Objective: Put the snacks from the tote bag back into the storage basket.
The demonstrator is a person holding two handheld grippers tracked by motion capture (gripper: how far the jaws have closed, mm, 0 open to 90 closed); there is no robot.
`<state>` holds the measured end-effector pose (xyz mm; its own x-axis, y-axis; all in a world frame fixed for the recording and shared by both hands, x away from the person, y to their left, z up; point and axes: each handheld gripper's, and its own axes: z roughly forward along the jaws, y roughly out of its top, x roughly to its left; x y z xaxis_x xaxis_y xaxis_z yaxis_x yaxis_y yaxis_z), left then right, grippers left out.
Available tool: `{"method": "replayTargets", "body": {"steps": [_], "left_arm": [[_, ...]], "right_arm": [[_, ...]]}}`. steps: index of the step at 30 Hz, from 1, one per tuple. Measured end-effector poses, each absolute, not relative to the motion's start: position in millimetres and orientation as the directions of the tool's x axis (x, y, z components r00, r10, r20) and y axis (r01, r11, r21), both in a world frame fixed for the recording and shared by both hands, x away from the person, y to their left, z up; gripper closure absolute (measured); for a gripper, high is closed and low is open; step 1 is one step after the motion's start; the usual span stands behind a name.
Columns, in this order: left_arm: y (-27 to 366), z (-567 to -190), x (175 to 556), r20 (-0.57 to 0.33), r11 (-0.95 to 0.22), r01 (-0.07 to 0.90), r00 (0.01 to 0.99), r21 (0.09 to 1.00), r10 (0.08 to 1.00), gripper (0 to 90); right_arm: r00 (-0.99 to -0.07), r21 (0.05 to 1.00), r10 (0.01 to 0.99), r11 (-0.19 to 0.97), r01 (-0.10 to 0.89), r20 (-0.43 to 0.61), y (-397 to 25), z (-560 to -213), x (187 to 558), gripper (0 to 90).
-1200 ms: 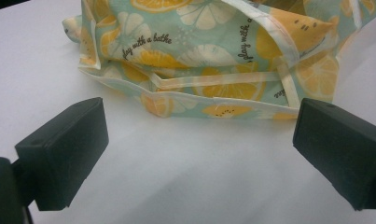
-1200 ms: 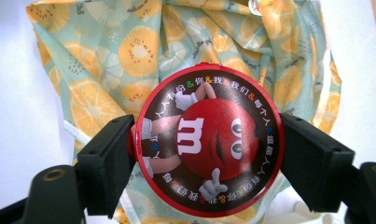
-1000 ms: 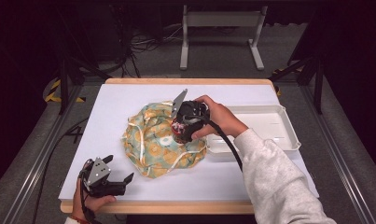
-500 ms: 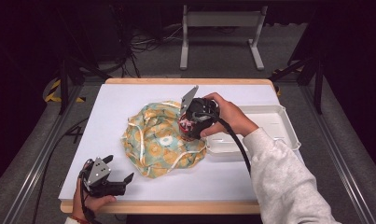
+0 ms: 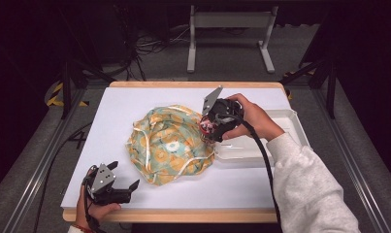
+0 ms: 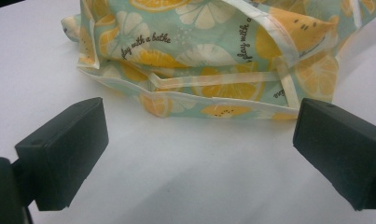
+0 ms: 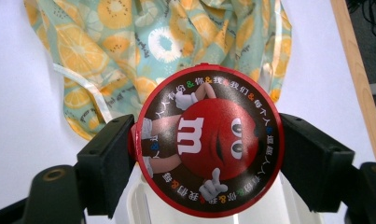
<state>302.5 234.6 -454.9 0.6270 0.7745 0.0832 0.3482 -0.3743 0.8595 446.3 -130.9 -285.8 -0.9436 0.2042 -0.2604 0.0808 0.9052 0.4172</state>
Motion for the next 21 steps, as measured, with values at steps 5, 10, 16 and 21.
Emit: {"method": "replayTargets", "body": {"steps": [5, 10, 16, 21], "left_arm": [[234.3, -454.8, 302.5, 0.083, -0.375, 0.348, 0.628, 0.859, 0.774, 3.9], [233.8, -454.8, 302.4, 0.081, -0.375, 0.35, 0.629, 0.858, 0.773, 3.9], [232.9, -455.1, 302.7, 0.083, -0.376, 0.349, 0.63, 0.858, 0.772, 3.9], [232.9, -455.1, 302.6, 0.081, -0.374, 0.349, 0.63, 0.859, 0.773, 3.9]], "right_arm": [[-0.936, 0.416, 0.229, 0.903, 0.102, -0.268, -144.7, -284.0, 447.3, 23.4], [-0.932, 0.413, 0.244, 0.903, 0.118, -0.267, -157.2, -283.5, 447.9, 23.4], [-0.926, 0.404, 0.263, 0.904, 0.139, -0.27, -168.7, -284.1, 448.7, 23.4], [-0.922, 0.396, 0.277, 0.905, 0.156, -0.27, -179.4, -285.8, 450.7, 23.4]]}}
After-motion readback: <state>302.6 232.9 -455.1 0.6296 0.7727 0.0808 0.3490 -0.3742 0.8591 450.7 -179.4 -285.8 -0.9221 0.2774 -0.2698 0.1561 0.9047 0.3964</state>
